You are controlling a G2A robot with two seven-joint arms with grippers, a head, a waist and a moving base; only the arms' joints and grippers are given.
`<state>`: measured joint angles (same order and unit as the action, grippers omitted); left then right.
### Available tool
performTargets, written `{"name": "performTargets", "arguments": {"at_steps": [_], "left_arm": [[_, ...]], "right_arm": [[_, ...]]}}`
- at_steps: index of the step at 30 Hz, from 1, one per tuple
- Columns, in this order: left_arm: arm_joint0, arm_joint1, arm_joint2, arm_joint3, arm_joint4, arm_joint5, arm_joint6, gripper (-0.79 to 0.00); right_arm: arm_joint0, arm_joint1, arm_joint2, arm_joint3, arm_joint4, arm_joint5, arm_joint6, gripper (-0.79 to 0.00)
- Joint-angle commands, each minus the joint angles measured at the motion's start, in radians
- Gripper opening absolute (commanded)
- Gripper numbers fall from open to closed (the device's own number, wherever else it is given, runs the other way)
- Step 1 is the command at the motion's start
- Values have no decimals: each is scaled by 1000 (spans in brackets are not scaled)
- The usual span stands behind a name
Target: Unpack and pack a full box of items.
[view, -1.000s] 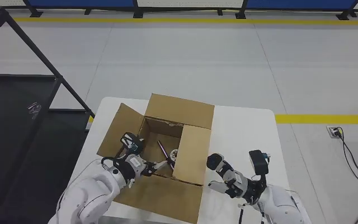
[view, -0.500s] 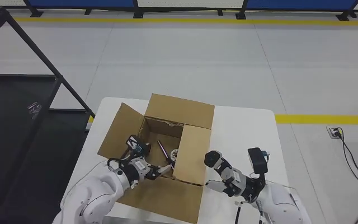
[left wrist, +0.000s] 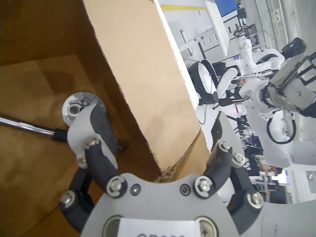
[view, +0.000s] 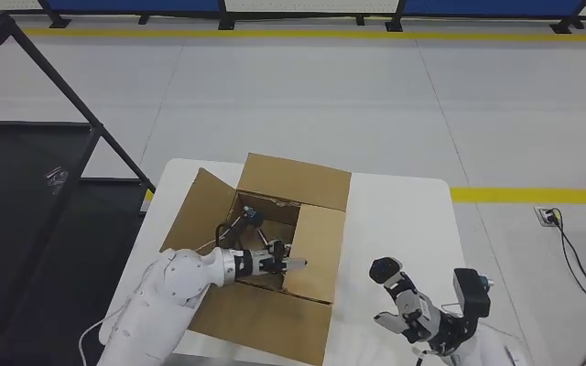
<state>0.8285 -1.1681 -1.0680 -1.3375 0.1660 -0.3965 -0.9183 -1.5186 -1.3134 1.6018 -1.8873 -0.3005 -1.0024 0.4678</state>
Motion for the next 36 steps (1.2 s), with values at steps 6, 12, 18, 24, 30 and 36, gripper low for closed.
{"name": "performTargets", "arguments": {"at_steps": [6, 12, 18, 24, 30, 36], "left_arm": [[-68, -28, 83, 99, -75, -20, -17, 0], [-83, -35, 100, 95, -92, -48, 1, 0], [-49, -23, 65, -24, -83, -66, 17, 0], [-7, -17, 60, -183, -29, -67, 65, 0], [-29, -38, 128, -185, 8, -96, 160, 0], [-89, -77, 232, -132, 47, -83, 250, 0]], "right_arm": [[-28, 11, 11, -12, -12, -10, -31, 0], [-26, 20, 1, -11, -16, -10, -47, 0], [-26, 30, 1, -7, -16, -10, -68, 0], [-64, 37, 44, -30, -6, -10, -177, 0], [-151, 43, 112, -73, -36, -10, -356, 0], [-243, 53, 154, -83, -122, -10, -551, 0]]}}
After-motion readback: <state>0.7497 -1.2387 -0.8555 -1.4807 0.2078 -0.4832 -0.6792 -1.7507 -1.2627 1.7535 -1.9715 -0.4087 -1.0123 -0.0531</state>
